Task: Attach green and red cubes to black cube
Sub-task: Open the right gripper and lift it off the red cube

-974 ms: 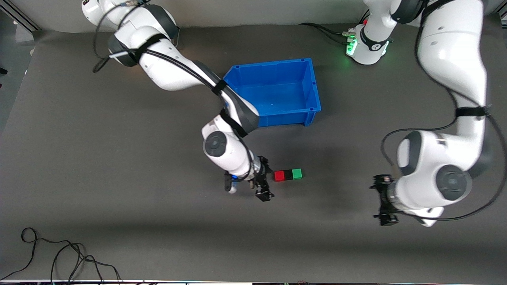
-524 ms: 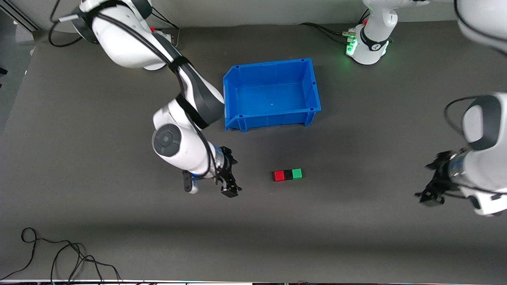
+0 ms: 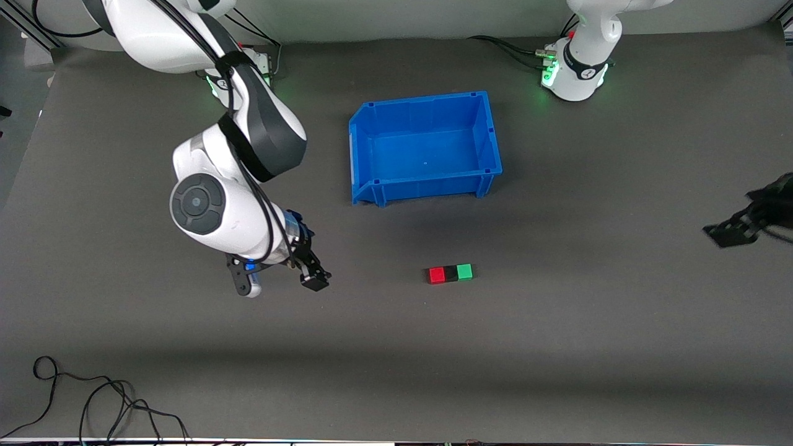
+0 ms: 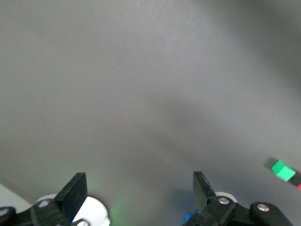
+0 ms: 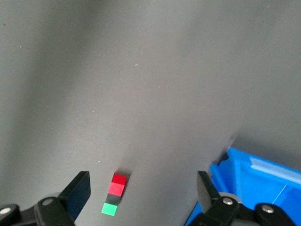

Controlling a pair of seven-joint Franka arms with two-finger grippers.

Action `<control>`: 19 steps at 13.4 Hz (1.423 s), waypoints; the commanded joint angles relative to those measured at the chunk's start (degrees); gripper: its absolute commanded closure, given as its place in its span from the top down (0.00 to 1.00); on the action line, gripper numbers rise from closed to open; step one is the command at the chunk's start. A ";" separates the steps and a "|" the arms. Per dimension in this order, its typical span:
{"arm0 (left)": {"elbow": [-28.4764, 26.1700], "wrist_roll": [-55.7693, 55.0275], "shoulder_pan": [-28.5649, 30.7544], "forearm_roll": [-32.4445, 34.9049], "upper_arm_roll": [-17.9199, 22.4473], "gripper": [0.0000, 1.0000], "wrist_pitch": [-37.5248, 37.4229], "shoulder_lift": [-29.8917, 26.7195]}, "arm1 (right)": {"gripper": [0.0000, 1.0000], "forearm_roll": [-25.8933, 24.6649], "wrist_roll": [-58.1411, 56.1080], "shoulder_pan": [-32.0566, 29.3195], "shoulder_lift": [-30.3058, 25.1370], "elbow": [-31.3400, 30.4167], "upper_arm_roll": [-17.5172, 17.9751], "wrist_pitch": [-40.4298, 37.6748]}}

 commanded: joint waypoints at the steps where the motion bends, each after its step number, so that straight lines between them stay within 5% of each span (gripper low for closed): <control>1: 1.73 1.52 -0.18 0.18 -0.61 1.00 -0.85 0.09 | 1.00 -0.49 -10.42 2.01 -9.65 -10.19 -3.91 -0.10; 5: 1.82 5.20 -1.59 -0.97 -4.64 1.00 0.13 -0.52 | 1.00 -1.10 -29.58 0.44 -17.49 -17.24 -6.99 -0.18; 7: 1.82 9.75 -1.50 -0.88 -6.50 1.00 0.39 -1.14 | 1.00 -6.00 -37.16 -0.79 -20.74 -19.86 -6.91 -0.18; 10: 1.65 20.82 -0.63 -1.05 -5.98 1.00 0.65 -1.84 | 1.00 -6.55 -43.92 -5.35 -27.42 -26.28 -6.30 0.17; 13: 1.65 28.21 -0.36 -0.79 -5.71 1.00 0.83 -1.76 | 1.00 -7.08 -56.78 -10.18 -30.76 -26.47 -5.24 -2.63; 16: -1.41 32.45 -3.94 -1.14 -0.56 1.00 3.37 -4.12 | 1.00 -8.65 -67.57 -22.90 -32.97 -26.65 5.27 -6.50; 19: -8.61 35.70 -5.90 -1.58 2.64 1.00 7.84 -9.21 | 1.00 -9.81 -67.60 -24.80 -34.11 -26.21 7.16 -6.69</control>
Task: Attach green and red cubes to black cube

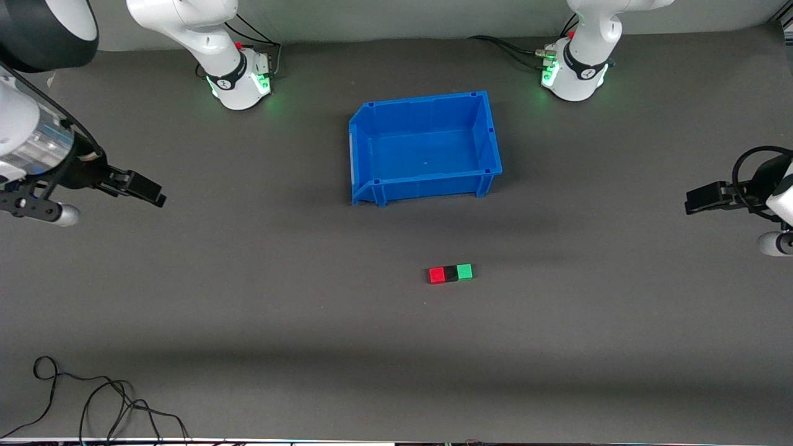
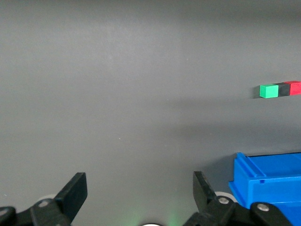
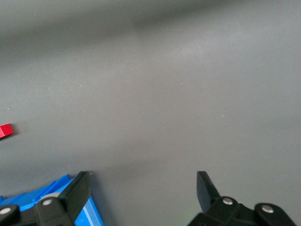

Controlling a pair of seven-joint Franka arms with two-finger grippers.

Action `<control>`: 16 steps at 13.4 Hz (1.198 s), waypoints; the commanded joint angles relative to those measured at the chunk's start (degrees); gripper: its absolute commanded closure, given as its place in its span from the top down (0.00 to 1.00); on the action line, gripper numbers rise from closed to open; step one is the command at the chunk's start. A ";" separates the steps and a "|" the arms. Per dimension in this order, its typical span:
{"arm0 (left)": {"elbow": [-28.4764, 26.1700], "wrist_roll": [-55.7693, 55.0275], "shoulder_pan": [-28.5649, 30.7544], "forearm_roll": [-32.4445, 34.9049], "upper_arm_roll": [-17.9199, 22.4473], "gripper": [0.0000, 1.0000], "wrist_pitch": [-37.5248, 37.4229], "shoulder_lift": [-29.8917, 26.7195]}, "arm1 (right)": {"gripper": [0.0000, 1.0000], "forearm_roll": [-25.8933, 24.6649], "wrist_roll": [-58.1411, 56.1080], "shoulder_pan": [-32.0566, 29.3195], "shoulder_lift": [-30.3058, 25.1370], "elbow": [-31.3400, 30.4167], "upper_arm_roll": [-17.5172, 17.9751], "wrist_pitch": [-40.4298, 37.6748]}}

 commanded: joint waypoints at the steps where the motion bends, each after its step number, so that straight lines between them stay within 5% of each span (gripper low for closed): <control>1: -12.07 2.45 -1.60 -0.57 2.21 1.00 6.71 -8.75 | 1.00 -1.37 -1.08 -0.62 -1.79 -0.93 1.17 -0.13; 4: -20.54 2.97 -2.30 -0.30 2.04 1.00 12.54 -14.40 | 1.00 -1.46 -1.08 -0.71 -1.43 0.39 1.26 -2.32; 16: -19.32 2.97 -1.78 -0.13 1.33 1.00 12.02 -12.74 | 1.00 -1.46 -5.30 -0.88 0.06 3.38 1.43 -3.38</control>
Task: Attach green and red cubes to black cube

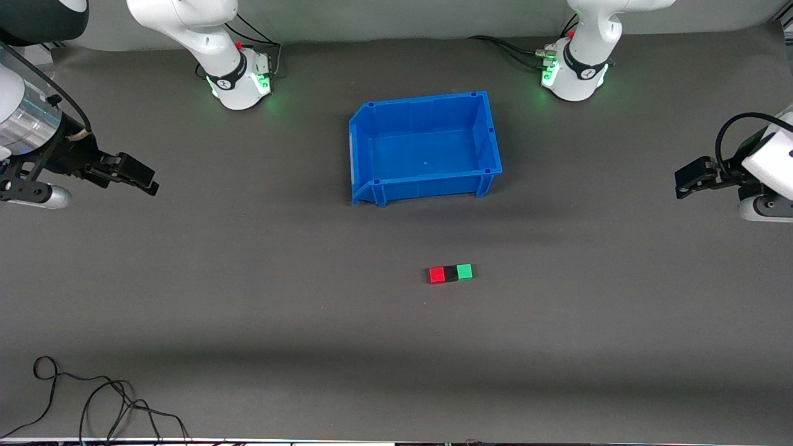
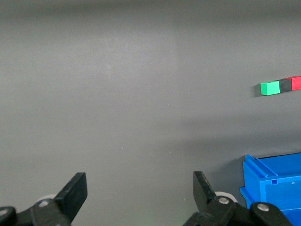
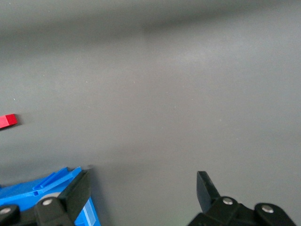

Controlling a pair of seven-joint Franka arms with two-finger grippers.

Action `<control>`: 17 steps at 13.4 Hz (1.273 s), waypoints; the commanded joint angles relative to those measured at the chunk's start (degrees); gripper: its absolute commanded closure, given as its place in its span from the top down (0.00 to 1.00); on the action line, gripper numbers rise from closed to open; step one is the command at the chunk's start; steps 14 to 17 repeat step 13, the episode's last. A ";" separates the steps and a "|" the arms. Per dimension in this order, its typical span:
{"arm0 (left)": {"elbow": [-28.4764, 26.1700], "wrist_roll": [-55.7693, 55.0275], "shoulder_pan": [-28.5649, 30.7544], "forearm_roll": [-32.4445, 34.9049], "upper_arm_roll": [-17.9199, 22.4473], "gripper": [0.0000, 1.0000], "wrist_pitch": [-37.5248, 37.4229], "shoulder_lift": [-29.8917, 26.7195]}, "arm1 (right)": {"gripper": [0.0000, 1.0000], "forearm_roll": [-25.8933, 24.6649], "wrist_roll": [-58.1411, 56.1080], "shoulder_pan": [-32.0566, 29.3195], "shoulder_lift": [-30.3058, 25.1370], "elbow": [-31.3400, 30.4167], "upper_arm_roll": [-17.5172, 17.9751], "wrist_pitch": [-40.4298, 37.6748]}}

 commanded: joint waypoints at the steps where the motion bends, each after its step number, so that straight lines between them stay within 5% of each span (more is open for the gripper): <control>1: -1.08 1.08 -0.24 -0.11 0.57 1.00 0.93 -1.04 | 1.00 -1.08 -2.31 -0.63 1.12 1.02 0.30 -1.10; 17: -1.17 0.99 -0.07 -0.11 0.57 1.00 0.93 -1.04 | 1.00 -2.93 -4.94 -0.89 2.18 1.90 0.04 -1.27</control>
